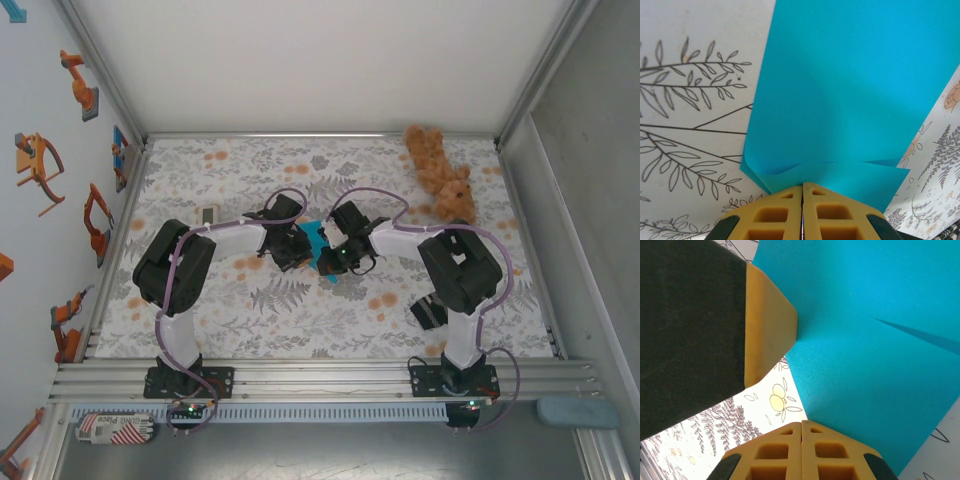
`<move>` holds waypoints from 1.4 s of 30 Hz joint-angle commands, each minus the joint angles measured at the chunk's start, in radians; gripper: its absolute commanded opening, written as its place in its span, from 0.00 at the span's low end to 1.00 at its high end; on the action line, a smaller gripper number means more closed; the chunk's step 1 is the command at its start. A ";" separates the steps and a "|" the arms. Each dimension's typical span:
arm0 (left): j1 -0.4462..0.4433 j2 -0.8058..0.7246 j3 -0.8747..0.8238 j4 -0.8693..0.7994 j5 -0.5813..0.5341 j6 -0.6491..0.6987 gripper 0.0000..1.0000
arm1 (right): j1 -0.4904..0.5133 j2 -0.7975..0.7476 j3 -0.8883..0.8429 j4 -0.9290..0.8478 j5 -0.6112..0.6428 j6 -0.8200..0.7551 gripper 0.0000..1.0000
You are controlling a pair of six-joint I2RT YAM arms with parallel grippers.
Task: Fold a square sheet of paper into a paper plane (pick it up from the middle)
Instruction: Third fold the triangle at the center of the table.
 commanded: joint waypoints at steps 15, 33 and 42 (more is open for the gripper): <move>-0.008 0.089 -0.020 -0.136 -0.081 0.032 0.07 | 0.004 0.023 -0.001 -0.029 0.038 -0.021 0.00; -0.001 0.112 -0.015 -0.161 -0.099 0.041 0.07 | -0.022 -0.043 -0.129 0.002 0.007 -0.036 0.00; 0.003 0.122 -0.013 -0.169 -0.104 0.052 0.07 | -0.042 -0.111 -0.201 0.029 -0.020 -0.030 0.00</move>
